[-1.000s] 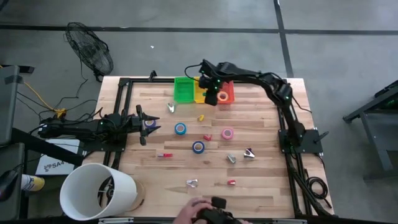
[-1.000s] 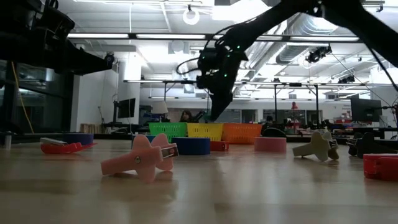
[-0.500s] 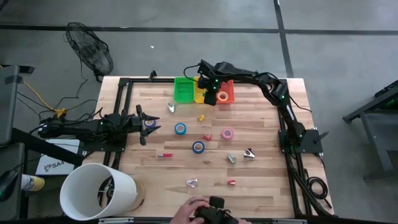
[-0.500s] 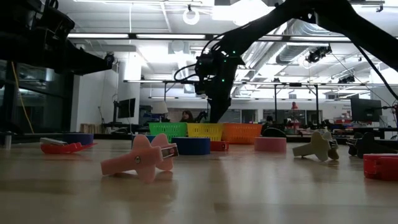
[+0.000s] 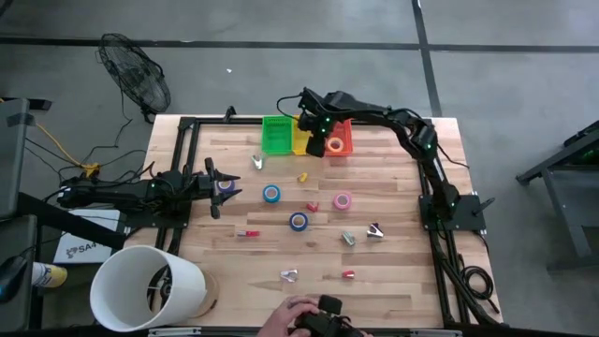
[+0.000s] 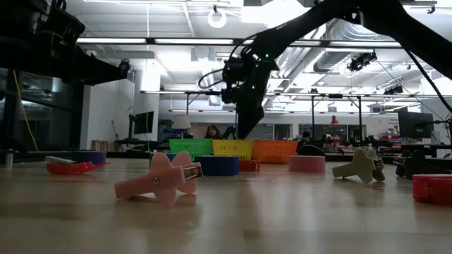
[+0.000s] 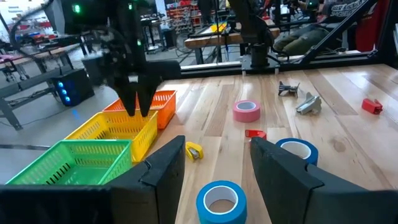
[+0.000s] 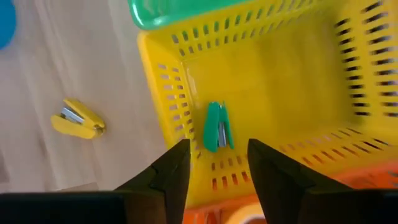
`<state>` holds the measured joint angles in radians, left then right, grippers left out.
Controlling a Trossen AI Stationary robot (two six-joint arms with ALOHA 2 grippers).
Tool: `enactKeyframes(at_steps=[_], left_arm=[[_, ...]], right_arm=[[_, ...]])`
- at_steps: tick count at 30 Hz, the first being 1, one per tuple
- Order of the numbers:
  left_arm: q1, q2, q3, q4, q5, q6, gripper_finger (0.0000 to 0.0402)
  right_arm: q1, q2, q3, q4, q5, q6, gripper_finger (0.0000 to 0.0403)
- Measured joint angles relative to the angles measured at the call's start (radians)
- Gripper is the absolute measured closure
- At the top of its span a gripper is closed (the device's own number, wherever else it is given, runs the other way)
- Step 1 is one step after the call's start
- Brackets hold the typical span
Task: Pick and place Stapler, Stapler remover, tape
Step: Put the pink tape into the orange bin
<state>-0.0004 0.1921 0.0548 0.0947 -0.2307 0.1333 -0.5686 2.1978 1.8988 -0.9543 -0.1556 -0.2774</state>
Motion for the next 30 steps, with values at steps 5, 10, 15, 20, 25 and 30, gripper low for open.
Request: enactKeyframes(at_steps=[5,10,15,20,25,30], left_arm=[[0.0,0.0,0.0,0.0,0.001,0.0,0.0223],[0.0,0.0,0.0,0.0,0.004,0.0,0.0223],[0.0,0.0,0.0,0.0,0.004,0.0,0.0223],[0.0,0.0,0.0,0.0,0.004,0.0,0.0223],[0.0,0.0,0.0,0.0,0.003,0.0,0.0223],[0.0,0.0,0.0,0.0,0.003,0.0,0.0223]], right_arm=[[0.003,-0.074,0.0,-0.078,0.006,0.039,0.0249],[0.014,-0.137,0.0,-0.18,0.003,0.053,0.0249],[0.021,-0.199,-0.072,-0.181,-0.004,0.118,0.0249],[0.048,-0.318,-0.266,-0.101,0.008,0.215,0.0249],[0.106,-0.441,-0.467,-0.021,0.044,0.355,0.0249],[0.164,-0.52,-0.617,0.041,0.049,0.536,0.0249]])
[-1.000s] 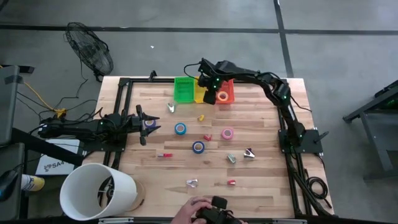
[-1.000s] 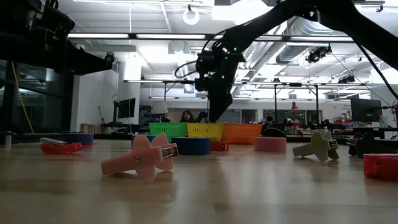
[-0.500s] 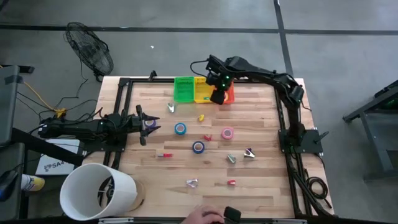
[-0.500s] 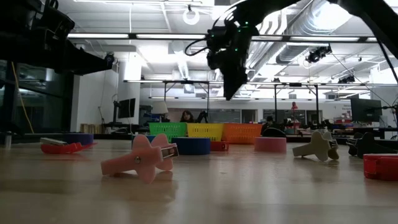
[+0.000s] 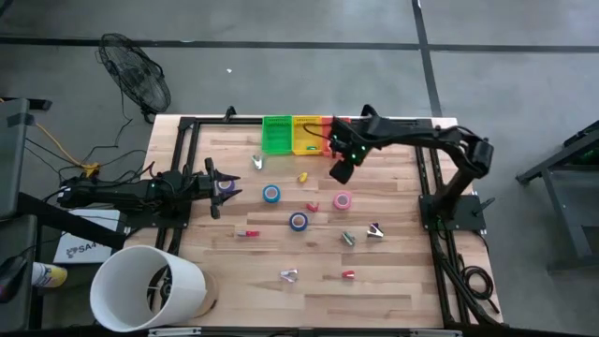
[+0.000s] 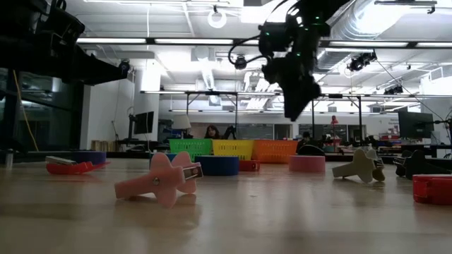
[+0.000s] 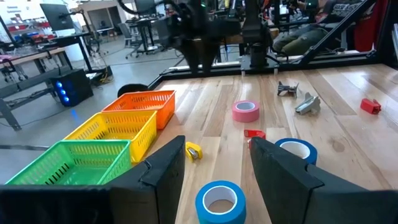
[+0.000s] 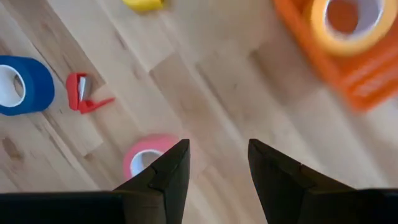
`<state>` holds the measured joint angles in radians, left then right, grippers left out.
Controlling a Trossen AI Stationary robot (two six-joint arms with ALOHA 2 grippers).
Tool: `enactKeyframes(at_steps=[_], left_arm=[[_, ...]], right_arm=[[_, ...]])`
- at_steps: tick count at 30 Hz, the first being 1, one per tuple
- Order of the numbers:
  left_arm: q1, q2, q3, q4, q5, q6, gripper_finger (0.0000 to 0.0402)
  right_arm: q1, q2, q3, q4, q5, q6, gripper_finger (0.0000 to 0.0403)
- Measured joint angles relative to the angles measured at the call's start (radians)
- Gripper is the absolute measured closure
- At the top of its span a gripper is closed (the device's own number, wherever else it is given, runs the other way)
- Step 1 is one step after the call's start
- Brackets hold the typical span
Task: Pick and place Stapler, Stapler remover, tape
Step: Put the pink tape into the orange bin
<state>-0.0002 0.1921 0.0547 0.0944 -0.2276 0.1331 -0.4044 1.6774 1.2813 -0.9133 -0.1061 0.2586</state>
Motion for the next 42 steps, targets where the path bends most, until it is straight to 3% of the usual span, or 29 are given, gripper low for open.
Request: enactKeyframes(at_steps=[7,13,26,42], left_arm=[[0.0,0.0,0.0,0.0,0.0,0.0,0.0223],[0.0,0.0,0.0,0.0,-0.001,0.0,0.0223],[0.0,0.0,0.0,0.0,-0.004,0.0,0.0223],[0.0,0.0,0.0,0.0,-0.003,0.0,0.0223]], right_arm=[[0.073,-0.02,-0.104,0.028,-0.005,0.216,0.0249],[0.129,-0.02,-0.167,0.064,-0.003,0.285,0.0249],[0.203,-0.019,-0.272,0.171,0.043,0.321,0.0249],[0.204,0.051,-0.316,0.273,0.048,0.346,0.0249]])
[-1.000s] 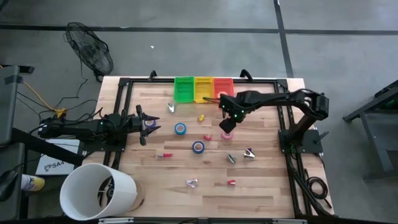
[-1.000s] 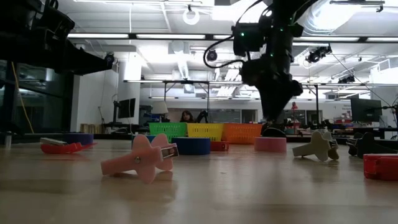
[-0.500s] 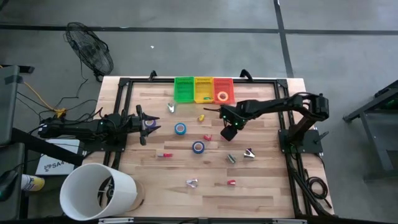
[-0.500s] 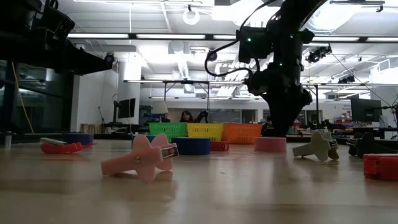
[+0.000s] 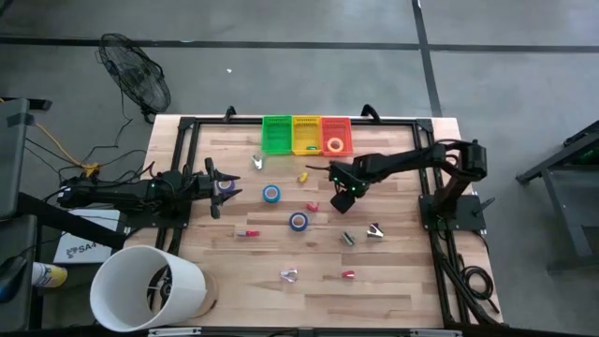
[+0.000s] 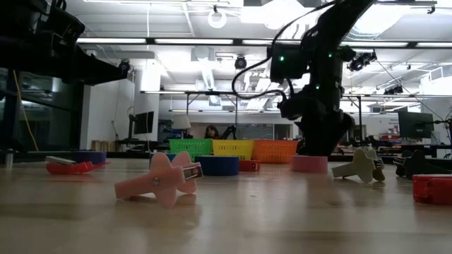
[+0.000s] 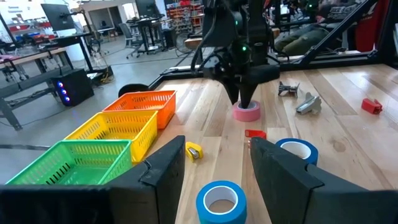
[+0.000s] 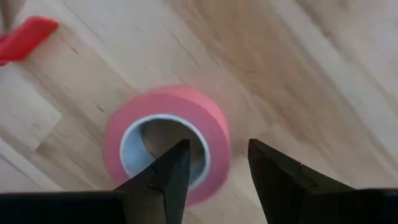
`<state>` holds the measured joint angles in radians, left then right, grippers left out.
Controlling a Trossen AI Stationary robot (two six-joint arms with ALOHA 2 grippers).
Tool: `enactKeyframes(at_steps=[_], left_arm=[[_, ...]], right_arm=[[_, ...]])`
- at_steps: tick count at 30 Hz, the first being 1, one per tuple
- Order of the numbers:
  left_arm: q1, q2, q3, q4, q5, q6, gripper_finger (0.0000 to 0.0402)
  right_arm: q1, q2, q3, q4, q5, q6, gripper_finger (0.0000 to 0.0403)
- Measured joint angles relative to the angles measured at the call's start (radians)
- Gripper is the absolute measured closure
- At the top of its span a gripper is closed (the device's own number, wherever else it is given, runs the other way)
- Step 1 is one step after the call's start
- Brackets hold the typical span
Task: Pick and place Stapler, Stapler remover, tape
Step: Put the pink tape into the orange bin
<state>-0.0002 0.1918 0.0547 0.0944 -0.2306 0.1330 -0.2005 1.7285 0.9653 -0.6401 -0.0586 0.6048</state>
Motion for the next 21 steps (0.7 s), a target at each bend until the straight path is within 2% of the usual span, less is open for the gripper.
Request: enactKeyframes(at_steps=[9,12,18,21], left_arm=[[0.0,0.0,0.0,0.0,0.003,0.0,0.0223],[0.0,0.0,0.0,0.0,0.003,0.0,0.0223],[0.0,0.0,0.0,0.0,0.003,0.0,0.0223],[0.0,0.0,0.0,0.0,0.003,0.0,0.0223]], right_arm=[[-0.002,0.017,0.002,0.018,-0.032,-0.01,0.0263],[-0.004,0.017,0.002,0.016,-0.046,-0.014,0.0289],[-0.003,0.015,0.002,0.009,-0.082,-0.052,0.0368],[-0.003,0.007,0.002,0.006,-0.117,-0.071,0.0372]])
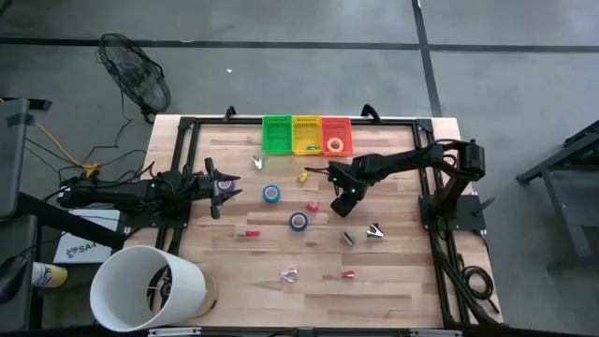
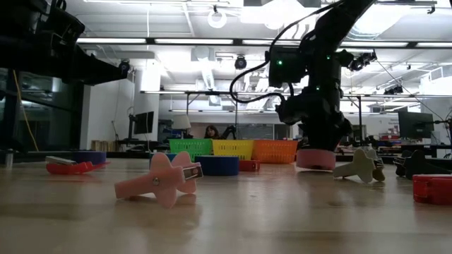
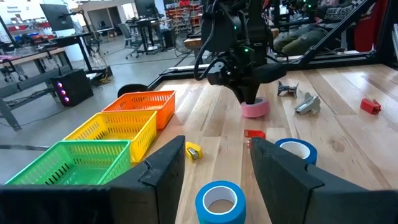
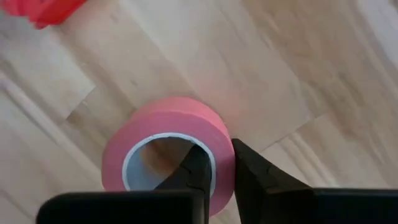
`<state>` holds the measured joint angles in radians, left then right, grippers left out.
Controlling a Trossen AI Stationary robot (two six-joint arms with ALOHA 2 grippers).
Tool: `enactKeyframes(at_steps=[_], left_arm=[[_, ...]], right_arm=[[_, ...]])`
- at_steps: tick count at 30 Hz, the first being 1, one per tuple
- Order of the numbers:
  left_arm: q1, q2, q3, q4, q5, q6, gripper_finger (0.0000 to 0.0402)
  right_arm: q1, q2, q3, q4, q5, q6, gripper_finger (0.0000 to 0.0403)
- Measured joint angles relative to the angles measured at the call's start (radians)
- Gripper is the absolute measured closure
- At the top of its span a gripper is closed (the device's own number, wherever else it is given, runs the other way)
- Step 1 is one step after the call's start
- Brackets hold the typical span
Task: Pick and place Stapler, Stapler remover, tape
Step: Put the pink tape into the orange bin
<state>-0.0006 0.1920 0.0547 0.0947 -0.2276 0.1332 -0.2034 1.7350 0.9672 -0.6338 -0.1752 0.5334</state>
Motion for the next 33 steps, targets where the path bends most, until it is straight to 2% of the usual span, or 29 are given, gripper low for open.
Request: enactKeyframes(at_steps=[4,9,13,18,22,25,33], left_arm=[[0.0,0.0,0.0,-0.001,0.0,0.0,0.0223],[0.0,0.0,0.0,0.0,0.0,0.0,0.0223],[0.0,0.0,0.0,0.0,-0.001,0.0,0.0223],[0.0,0.0,0.0,-0.001,-0.001,0.0,0.0223],[0.0,0.0,0.0,0.0,-0.001,0.0,0.0223],[0.0,0.0,0.0,0.0,-0.001,0.0,0.0223],[0.0,0.0,0.0,0.0,-0.002,0.0,0.0223]], right_arm=[[-0.018,-0.027,0.026,-0.036,0.004,0.002,0.0372],[-0.089,-0.062,0.146,-0.141,0.069,-0.058,0.0372],[-0.182,-0.061,0.293,-0.242,0.14,-0.13,0.0372],[-0.322,-0.034,0.443,-0.285,0.228,-0.178,0.0372],[-0.417,0.018,0.518,-0.281,0.285,-0.179,0.0372],[-0.466,0.086,0.56,-0.28,0.274,-0.177,0.0372],[-0.521,0.286,0.731,-0.28,0.266,-0.157,0.037]])
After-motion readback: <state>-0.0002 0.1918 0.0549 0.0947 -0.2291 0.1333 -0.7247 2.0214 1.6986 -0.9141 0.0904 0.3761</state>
